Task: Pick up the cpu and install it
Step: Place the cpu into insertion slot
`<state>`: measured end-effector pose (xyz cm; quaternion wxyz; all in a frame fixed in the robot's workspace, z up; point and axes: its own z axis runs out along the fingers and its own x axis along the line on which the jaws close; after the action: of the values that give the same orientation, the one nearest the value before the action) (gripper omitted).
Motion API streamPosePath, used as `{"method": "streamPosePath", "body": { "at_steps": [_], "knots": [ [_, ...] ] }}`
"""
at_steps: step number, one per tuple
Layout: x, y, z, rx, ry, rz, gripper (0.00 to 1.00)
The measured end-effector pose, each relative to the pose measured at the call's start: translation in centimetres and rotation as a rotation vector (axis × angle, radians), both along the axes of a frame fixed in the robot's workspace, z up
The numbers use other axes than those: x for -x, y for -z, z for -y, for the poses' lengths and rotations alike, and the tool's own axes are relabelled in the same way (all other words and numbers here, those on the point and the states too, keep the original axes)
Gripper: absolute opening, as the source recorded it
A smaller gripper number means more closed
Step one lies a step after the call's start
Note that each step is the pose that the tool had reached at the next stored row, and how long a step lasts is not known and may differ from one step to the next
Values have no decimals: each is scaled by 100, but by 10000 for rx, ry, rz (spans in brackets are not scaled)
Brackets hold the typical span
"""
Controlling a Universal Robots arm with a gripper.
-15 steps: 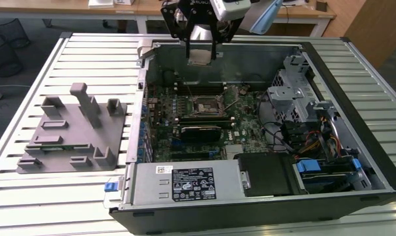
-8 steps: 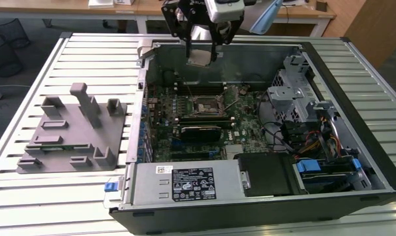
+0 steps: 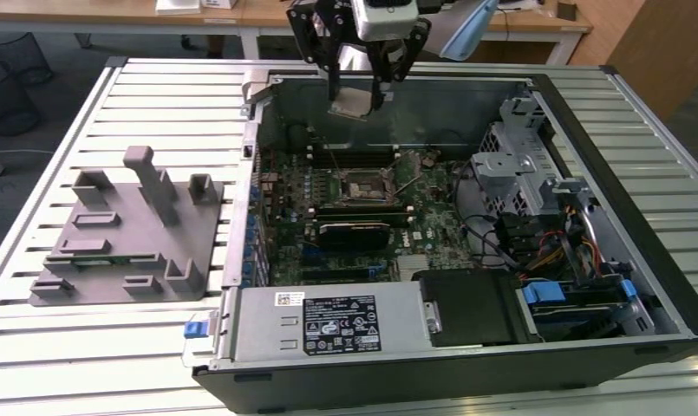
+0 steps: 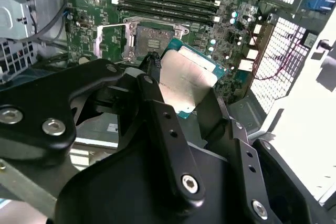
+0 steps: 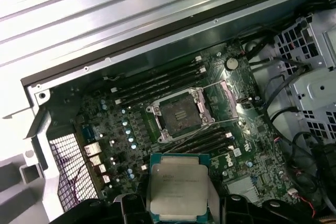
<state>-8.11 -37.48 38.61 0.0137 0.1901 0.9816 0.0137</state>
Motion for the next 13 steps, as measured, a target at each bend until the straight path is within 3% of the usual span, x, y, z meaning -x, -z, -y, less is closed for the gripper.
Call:
{"method": "streamPosePath", "body": {
  "at_steps": [13],
  "knots": [
    [0, 16, -23, 6, 1428, 16, 52]
  ]
}}
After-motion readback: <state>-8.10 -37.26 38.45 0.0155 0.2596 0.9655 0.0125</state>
